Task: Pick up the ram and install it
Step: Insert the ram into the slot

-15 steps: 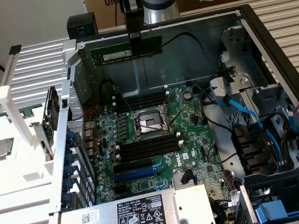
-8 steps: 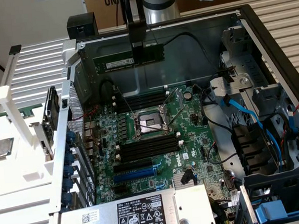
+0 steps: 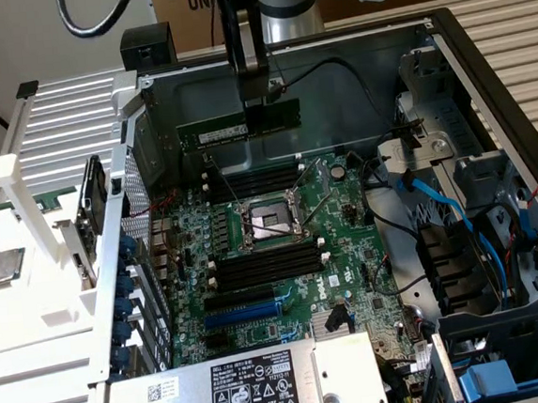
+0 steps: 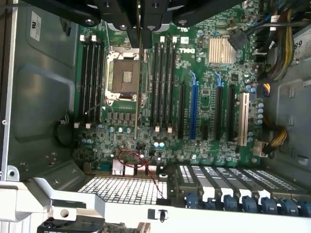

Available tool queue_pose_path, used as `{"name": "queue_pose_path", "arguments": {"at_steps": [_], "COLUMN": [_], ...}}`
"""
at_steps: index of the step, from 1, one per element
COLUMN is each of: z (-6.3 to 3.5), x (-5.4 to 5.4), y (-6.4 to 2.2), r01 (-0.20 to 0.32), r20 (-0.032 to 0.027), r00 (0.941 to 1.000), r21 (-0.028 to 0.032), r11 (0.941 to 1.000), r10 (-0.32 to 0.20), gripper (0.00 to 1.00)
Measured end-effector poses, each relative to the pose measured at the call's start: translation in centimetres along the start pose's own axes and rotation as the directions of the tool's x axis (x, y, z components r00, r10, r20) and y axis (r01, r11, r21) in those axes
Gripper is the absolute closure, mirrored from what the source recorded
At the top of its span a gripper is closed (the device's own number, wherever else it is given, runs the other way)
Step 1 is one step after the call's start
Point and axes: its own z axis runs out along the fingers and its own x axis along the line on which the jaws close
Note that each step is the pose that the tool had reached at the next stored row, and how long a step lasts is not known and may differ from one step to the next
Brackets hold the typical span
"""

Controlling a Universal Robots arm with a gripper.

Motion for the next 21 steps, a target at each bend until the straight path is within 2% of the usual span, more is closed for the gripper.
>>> {"name": "queue_pose_path", "arguments": {"at_steps": [9,14,21], "z": [1.72,2.52,2.80], "x": [0.2,0.3,0.5], "y": [-0.59,-0.60,-0.60], "r01": [0.000,0.000,0.000], "r20": [0.0002,0.0002,0.0003], "r00": [1.0000,1.0000,1.0000], "r21": [0.0012,0.0012,0.0011], "r11": [1.0000,1.0000,1.0000], "r10": [0.000,0.000,0.000], "gripper": [0.87,0.87,0.87]}}
